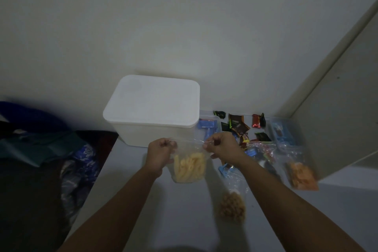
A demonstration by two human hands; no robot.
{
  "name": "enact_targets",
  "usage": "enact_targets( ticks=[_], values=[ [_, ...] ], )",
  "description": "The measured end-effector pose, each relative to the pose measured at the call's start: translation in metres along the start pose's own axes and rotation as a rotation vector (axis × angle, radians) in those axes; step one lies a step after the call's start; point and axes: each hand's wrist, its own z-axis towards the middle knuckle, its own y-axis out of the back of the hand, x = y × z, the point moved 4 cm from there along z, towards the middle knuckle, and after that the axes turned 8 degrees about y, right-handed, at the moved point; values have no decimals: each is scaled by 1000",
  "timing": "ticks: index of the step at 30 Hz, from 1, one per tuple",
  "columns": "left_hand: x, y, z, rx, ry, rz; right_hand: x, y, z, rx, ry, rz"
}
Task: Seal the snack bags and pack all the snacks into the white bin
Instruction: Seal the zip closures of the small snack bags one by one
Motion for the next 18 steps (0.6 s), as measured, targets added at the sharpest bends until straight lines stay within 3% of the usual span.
enact_targets(
  ticks=[5,13,18],
  values=[
    [2,16,15,-122,13,3,0,-21,20,-20,-60,16],
    [-4,17,15,-387,-61,245,-5,-22,39,-59,-90,-51],
    [1,2,6,-317,-115,325,-14,-6,33,-59,-84,-63]
  ],
)
